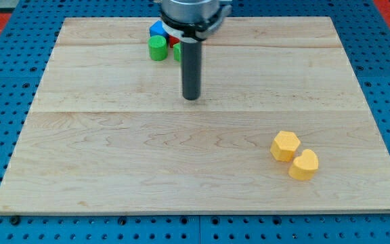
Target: Move the red circle and blue triangle towards left
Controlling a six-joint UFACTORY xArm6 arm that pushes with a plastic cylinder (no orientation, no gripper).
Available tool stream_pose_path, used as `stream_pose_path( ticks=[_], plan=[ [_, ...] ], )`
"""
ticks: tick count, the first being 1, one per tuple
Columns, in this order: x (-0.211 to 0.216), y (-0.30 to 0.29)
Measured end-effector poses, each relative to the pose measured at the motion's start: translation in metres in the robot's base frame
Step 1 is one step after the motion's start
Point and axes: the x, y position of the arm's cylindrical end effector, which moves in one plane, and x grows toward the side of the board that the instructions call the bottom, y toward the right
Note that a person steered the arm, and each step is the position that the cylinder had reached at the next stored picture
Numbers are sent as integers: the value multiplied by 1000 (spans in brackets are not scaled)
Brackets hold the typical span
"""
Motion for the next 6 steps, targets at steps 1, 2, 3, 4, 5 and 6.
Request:
stream_pose_path(
  ticks=[1,2,3,4,5,6],
  plan=[
    [-56,71],
    [-159,106],
    [-194,57],
    [-206,14],
    [-205,-18],
    [-195,-56]
  ],
)
